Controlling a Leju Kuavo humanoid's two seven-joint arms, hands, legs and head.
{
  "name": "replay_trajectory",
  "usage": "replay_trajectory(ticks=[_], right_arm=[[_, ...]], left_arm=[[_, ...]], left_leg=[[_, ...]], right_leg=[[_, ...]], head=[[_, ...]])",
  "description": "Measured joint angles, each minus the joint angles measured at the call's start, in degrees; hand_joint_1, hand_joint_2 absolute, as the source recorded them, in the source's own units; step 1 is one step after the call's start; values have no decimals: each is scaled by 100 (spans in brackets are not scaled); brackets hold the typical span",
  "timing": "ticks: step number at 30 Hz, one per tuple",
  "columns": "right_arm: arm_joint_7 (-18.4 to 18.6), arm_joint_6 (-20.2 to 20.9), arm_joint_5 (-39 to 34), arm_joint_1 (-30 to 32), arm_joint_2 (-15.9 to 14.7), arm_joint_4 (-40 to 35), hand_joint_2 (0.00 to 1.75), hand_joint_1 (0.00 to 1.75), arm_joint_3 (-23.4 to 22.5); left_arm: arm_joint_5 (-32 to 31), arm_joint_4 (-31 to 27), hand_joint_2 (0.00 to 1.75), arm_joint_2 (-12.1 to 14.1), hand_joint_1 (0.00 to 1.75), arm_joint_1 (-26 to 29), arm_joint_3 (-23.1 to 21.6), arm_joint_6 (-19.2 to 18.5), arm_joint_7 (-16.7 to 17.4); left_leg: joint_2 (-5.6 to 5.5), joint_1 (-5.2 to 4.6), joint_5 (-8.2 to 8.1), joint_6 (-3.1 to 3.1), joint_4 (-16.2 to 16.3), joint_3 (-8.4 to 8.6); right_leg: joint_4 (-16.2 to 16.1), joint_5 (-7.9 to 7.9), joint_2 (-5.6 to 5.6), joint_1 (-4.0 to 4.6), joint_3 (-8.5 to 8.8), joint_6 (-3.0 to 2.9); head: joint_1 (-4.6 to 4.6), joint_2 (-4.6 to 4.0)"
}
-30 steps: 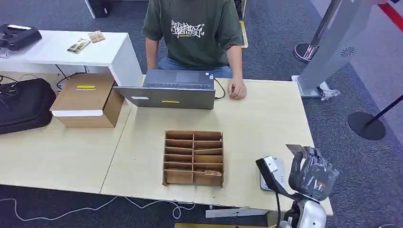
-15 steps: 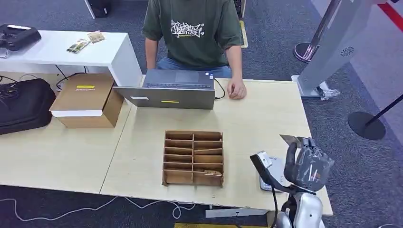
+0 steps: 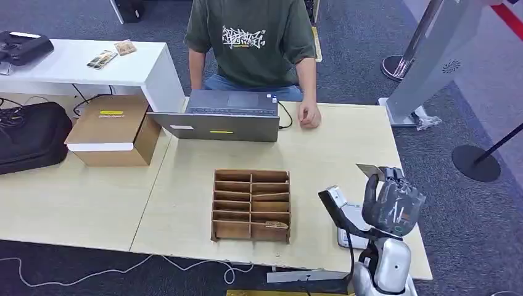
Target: Pass the card to the sensor for recognition and then transmit it.
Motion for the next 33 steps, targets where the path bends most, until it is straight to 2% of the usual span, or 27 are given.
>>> replay_trajectory(ticks=[2,7,15,22,27,33], right_arm=[[-50,-33,2,-89,0,50,175,175,4],[105,-122,2,-400,0,288,175,175,111],[64,-227,2,-966,-2,728,175,175,361],[16,-251,2,-1126,-2,905,175,175,448],[-365,-286,2,-1268,120,1033,175,175,448],[-465,-258,2,-1763,297,1457,175,175,481]], left_arm=[[-17,0,0,2,0,-1,2,-4,2],[-46,0,0,4,0,-2,2,-7,4],[-265,-2,0,24,0,-21,2,0,13],[-302,-9,0,31,0,-29,2,0,13],[-408,-17,0,35,0,-42,2,9,20],[-496,-22,0,48,0,-85,0,9,52]], left_leg=[[1,0,0,0,0,1],[1,1,1,-1,0,3],[0,1,2,-2,0,5],[0,1,2,-2,0,3],[1,1,2,-2,0,3],[1,2,7,-9,0,4]], right_leg=[[0,0,1,0,-1,0],[1,2,1,0,0,0],[2,3,2,0,0,0],[2,2,1,0,0,0],[2,3,2,0,-1,0],[5,5,2,0,0,-1]], head=[[0,-2],[0,0],[0,0],[0,0],[0,0],[0,0]])
